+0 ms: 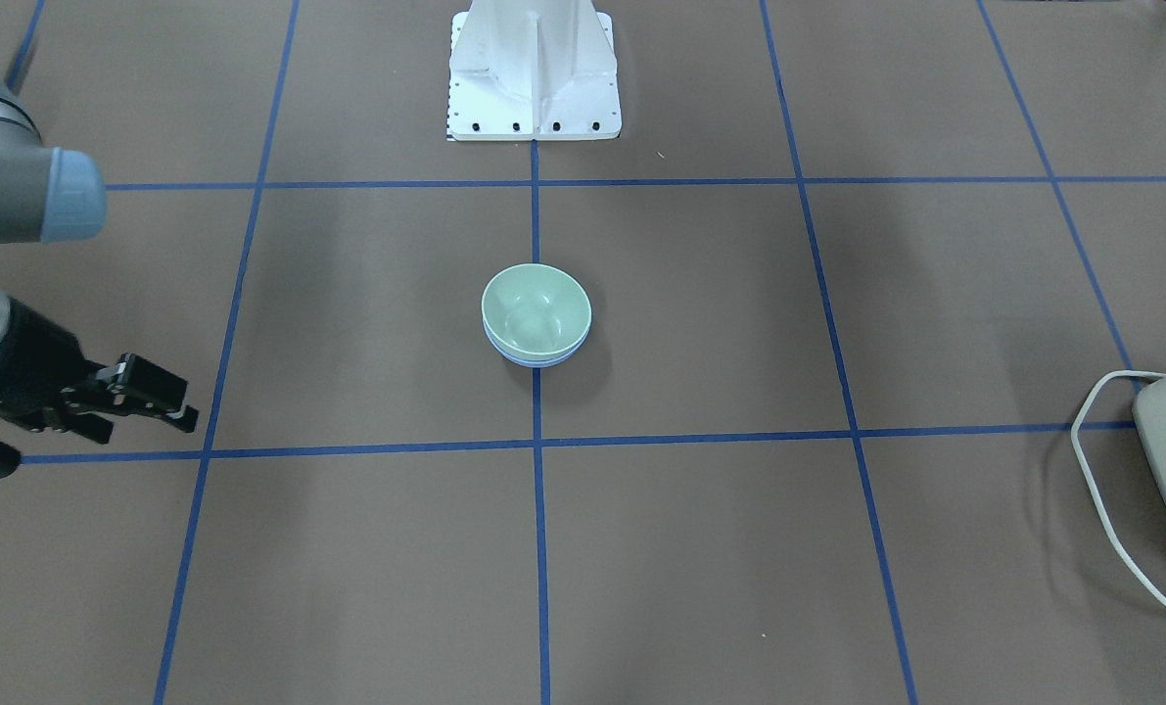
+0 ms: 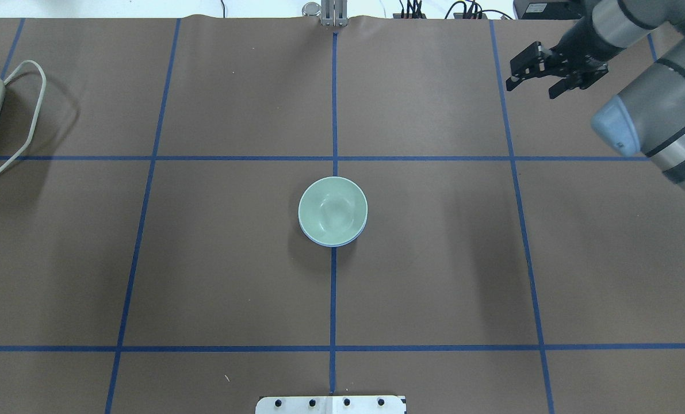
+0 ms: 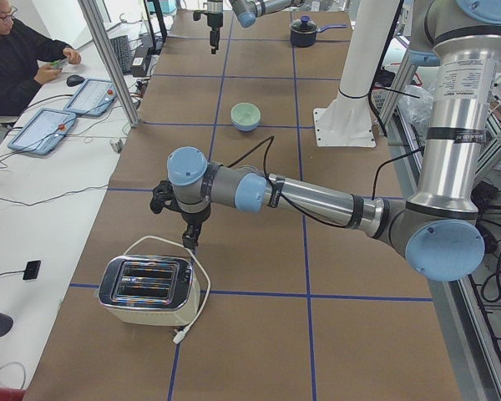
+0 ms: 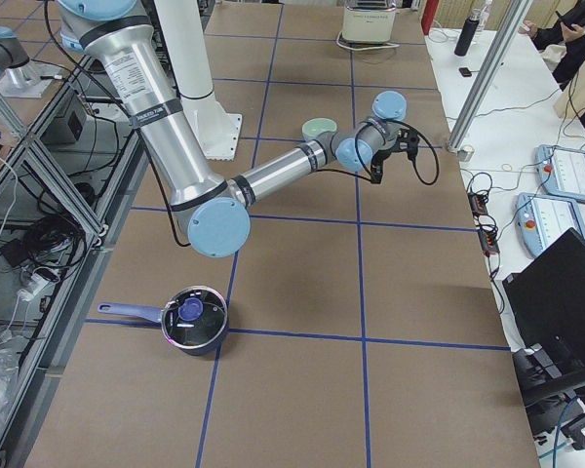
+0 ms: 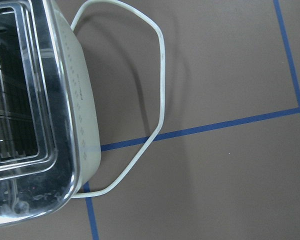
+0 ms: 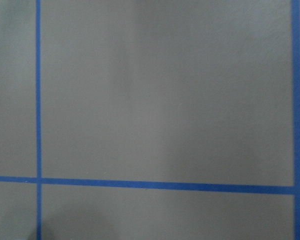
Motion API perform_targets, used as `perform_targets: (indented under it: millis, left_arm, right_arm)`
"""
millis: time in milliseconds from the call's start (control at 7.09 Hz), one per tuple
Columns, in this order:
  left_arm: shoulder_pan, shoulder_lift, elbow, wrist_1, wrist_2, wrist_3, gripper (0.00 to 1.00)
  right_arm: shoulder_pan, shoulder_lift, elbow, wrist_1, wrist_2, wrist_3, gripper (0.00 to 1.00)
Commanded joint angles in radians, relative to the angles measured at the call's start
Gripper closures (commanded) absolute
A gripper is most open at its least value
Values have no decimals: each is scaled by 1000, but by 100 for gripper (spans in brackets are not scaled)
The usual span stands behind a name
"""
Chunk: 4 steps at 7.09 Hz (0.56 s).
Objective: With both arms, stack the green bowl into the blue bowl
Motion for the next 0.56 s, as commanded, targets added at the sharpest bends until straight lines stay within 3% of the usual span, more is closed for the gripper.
perform_targets:
  millis: [0, 141, 423]
  left_arm:
    - [-14, 0, 19, 0, 1, 37, 2]
    - [-18, 3, 21, 0, 1, 45, 2]
    - [-24, 3, 20, 0, 1, 45, 2]
  right_arm:
    - [175, -9, -157, -50, 0, -371, 0]
    - [247, -17, -231, -52, 0, -524, 0]
    - [319, -61, -261, -50, -3, -589, 0]
